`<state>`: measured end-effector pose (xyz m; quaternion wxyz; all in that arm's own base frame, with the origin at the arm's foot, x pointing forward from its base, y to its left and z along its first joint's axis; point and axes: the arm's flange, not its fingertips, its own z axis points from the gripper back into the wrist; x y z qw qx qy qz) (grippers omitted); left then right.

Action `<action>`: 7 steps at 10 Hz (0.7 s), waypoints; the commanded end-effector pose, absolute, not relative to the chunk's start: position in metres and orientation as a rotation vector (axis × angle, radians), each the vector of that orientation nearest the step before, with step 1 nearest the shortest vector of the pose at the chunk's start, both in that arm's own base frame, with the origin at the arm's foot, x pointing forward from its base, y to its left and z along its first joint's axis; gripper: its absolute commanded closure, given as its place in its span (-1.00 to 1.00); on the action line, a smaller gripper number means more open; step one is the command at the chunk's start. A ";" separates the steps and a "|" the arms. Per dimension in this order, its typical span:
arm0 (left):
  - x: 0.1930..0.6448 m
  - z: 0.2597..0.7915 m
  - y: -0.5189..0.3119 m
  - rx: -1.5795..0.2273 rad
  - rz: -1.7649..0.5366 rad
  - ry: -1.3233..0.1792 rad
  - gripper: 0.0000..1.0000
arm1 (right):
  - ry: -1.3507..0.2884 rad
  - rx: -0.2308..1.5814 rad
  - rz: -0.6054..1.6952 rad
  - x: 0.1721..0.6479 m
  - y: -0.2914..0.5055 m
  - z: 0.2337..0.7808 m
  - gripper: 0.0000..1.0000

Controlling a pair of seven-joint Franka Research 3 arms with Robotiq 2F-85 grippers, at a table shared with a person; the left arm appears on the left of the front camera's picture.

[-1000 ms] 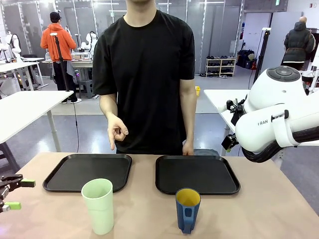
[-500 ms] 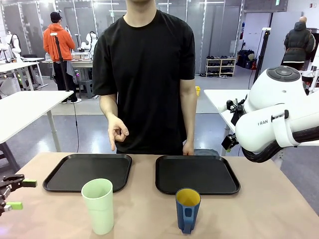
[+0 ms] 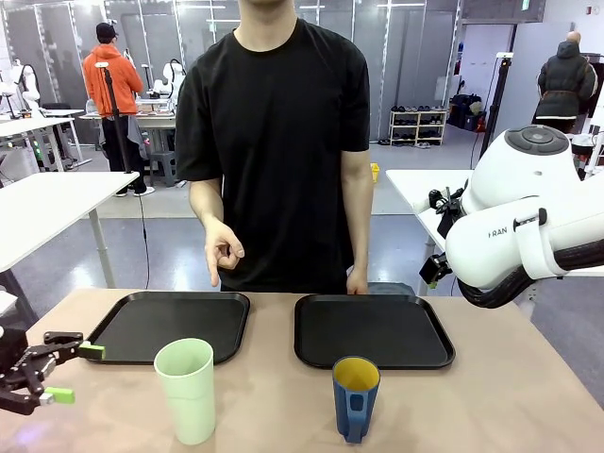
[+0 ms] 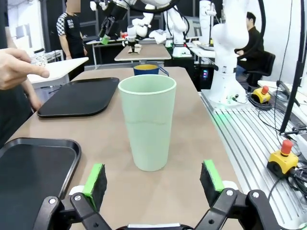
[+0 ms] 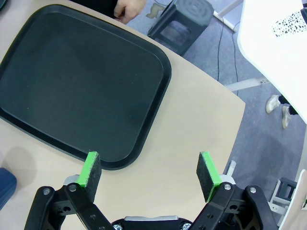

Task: Sort and store the cups by type.
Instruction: Pick up the Reusable plastic cup.

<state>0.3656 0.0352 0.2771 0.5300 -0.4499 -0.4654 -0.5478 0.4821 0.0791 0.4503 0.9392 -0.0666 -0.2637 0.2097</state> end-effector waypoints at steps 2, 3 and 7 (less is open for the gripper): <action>0.388 0.260 0.015 -1.071 -1.357 -1.082 -1.00 | -0.539 -0.137 0.430 0.482 0.078 0.451 -1.00; 0.390 0.257 0.007 -1.079 -1.358 -1.074 -1.00 | -0.539 -0.137 0.430 0.482 0.078 0.451 -1.00; 0.391 0.246 -0.031 -1.106 -1.389 -1.054 -1.00 | -0.539 -0.137 0.430 0.482 0.078 0.451 -1.00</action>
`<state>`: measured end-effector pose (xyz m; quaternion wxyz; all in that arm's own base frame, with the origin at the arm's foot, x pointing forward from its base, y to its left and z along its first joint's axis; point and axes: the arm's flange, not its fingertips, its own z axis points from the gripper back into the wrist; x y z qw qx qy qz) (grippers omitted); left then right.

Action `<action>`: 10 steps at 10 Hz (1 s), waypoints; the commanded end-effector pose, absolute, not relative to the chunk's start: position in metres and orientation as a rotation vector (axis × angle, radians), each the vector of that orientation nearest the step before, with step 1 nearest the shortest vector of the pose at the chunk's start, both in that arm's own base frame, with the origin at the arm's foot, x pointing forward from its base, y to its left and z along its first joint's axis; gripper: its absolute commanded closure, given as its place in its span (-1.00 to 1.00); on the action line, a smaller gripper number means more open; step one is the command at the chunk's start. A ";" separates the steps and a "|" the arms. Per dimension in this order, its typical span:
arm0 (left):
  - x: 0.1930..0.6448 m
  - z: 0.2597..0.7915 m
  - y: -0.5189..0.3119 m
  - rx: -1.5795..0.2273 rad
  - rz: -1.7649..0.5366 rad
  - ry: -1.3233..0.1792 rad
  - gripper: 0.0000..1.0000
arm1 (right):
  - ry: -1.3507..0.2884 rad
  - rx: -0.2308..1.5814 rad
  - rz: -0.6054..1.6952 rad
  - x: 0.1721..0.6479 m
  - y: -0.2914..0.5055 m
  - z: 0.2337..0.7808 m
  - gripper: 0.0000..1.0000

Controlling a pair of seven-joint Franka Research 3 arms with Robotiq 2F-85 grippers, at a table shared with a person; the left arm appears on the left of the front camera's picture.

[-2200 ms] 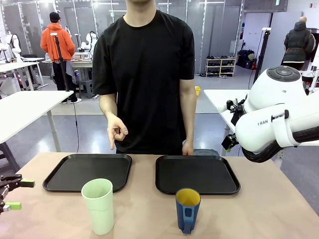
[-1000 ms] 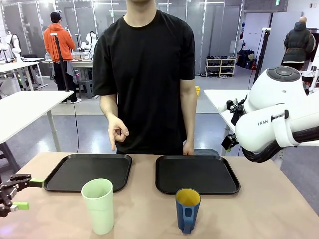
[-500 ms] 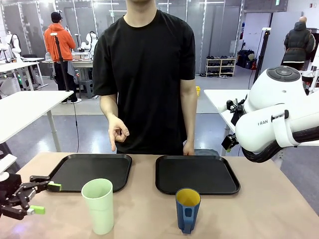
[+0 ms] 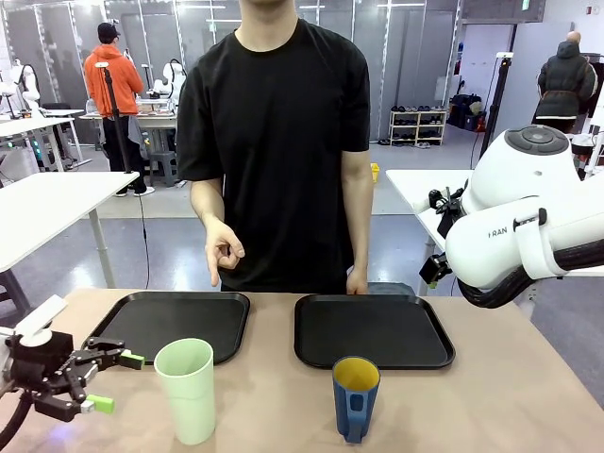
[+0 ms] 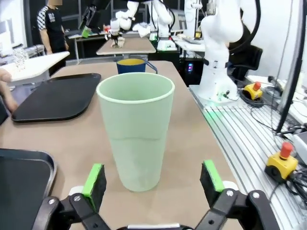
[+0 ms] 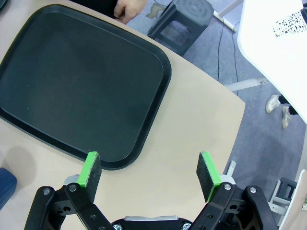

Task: Sort and store the cups by type.
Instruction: Pick up the Reusable plastic cup.

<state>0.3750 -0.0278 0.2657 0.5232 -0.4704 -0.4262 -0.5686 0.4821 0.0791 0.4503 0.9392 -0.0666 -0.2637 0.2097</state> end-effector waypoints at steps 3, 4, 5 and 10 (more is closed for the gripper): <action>0.393 0.233 -0.049 -1.122 -1.387 -1.018 -1.00 | -0.539 -0.137 0.430 0.482 0.078 0.451 -1.00; 0.395 0.230 -0.053 -1.140 -1.389 -1.017 -1.00 | -0.539 -0.137 0.430 0.482 0.078 0.451 -1.00; 0.395 0.227 -0.056 -1.138 -1.383 -0.997 -1.00 | -0.539 -0.137 0.430 0.482 0.078 0.451 -1.00; 0.395 0.222 -0.068 -1.196 -1.391 -0.983 -1.00 | -0.539 -0.137 0.430 0.482 0.078 0.451 -1.00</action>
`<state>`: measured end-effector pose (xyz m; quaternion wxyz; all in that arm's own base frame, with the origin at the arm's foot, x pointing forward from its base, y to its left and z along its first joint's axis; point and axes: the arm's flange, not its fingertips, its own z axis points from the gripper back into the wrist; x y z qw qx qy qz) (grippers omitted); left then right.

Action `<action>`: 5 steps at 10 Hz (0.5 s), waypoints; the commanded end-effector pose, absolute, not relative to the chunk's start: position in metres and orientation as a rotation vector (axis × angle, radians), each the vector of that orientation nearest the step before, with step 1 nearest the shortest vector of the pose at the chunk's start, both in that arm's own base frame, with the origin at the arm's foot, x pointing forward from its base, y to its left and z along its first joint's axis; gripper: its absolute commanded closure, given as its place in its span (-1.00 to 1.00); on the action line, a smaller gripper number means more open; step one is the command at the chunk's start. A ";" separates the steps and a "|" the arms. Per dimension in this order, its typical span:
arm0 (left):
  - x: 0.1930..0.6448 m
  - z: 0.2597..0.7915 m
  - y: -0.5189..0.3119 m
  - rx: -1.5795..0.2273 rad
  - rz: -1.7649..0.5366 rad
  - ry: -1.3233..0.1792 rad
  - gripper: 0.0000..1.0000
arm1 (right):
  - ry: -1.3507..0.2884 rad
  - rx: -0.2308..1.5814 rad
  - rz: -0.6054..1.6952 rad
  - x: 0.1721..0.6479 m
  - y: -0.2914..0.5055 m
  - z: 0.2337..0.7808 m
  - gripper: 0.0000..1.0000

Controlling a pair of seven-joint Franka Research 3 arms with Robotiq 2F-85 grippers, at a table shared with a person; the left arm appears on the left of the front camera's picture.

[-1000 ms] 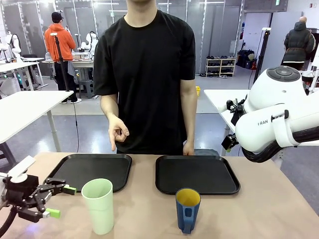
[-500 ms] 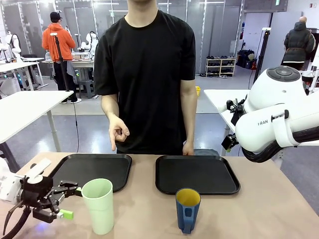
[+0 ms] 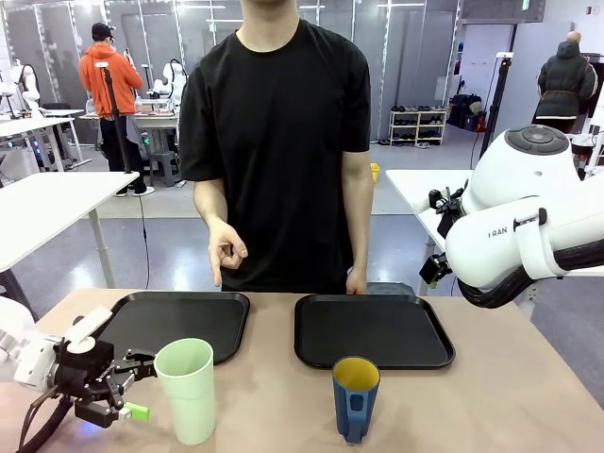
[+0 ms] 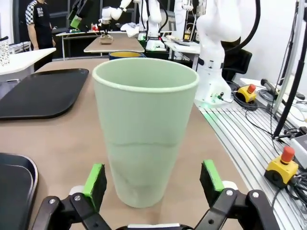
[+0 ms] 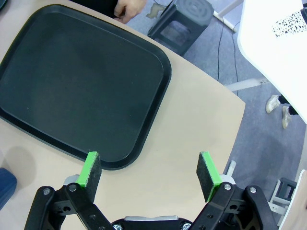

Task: Sort and store the cups by type.
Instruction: Pick up the Reusable plastic cup.

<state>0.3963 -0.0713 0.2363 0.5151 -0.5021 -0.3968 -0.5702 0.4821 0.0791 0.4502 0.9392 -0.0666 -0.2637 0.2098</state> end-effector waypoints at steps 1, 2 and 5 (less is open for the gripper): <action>0.395 0.220 -0.069 -1.209 -1.390 -0.973 -1.00 | -0.539 -0.137 0.430 0.482 0.078 0.451 -1.00; 0.393 0.218 -0.072 -1.228 -1.384 -0.978 -1.00 | -0.539 -0.137 0.430 0.482 0.078 0.451 -1.00; 0.394 0.215 -0.081 -1.236 -1.399 -0.981 -1.00 | -0.539 -0.137 0.430 0.482 0.078 0.451 -1.00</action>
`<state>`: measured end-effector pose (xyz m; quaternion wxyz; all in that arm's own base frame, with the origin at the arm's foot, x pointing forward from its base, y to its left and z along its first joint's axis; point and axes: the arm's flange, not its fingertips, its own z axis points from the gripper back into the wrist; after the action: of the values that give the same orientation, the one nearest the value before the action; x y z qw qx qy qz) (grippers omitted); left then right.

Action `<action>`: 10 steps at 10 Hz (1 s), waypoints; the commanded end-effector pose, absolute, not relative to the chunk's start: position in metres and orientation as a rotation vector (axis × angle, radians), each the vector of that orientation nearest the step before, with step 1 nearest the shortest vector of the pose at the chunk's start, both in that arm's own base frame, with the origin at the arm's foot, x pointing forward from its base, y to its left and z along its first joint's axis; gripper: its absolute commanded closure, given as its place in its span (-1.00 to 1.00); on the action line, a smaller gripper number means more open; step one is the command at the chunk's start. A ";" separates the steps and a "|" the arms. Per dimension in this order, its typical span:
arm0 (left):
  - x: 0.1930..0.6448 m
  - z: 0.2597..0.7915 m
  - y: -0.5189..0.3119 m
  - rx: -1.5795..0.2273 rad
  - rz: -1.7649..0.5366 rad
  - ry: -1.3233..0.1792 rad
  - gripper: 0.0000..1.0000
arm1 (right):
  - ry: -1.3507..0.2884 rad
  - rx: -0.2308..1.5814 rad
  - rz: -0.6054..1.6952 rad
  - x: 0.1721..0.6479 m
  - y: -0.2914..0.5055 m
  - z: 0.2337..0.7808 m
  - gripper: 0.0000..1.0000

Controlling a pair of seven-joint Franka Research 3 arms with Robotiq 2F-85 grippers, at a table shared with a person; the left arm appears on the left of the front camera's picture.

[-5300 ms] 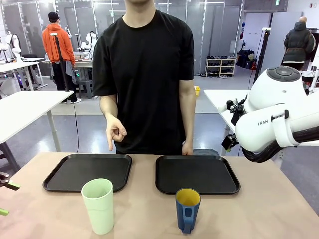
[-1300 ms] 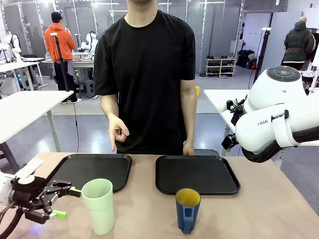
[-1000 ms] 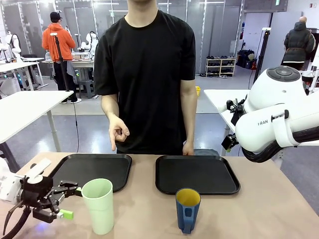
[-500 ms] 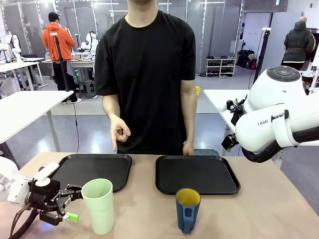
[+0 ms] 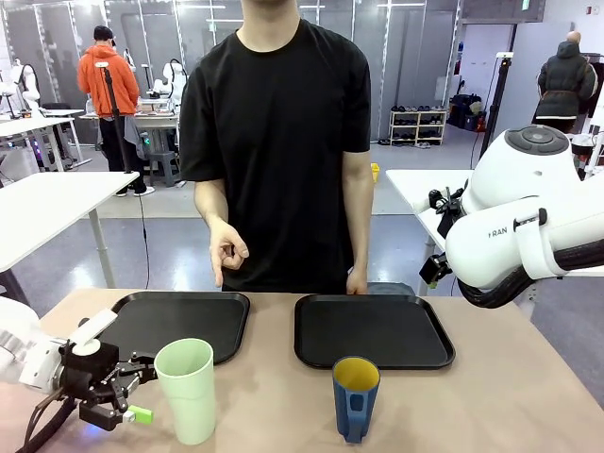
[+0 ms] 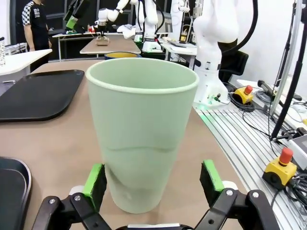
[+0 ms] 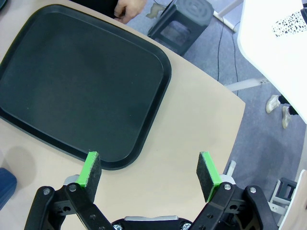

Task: Sort and store the cups by type.
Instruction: Pick up the Reusable plastic cup.

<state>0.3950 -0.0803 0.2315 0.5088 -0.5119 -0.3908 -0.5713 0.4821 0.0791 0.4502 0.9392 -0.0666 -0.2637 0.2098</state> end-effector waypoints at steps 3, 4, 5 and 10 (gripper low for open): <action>0.397 0.215 -0.093 -1.253 -1.403 -0.987 -1.00 | -0.539 -0.137 0.430 0.482 0.078 0.451 -1.00; 0.397 0.216 -0.096 -1.275 -1.403 -0.985 -1.00 | -0.539 -0.137 0.430 0.482 0.078 0.451 -1.00; 0.397 0.216 -0.100 -1.279 -1.406 -0.987 -1.00 | -0.539 -0.137 0.430 0.482 0.078 0.451 -1.00; 0.403 0.205 -0.114 -1.323 -1.375 -1.011 -1.00 | -0.539 -0.137 0.430 0.482 0.078 0.451 -1.00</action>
<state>0.4047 -0.1095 0.2256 0.4911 -0.5317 -0.3906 -0.5688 0.4821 0.0791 0.4502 0.9392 -0.0666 -0.2637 0.2098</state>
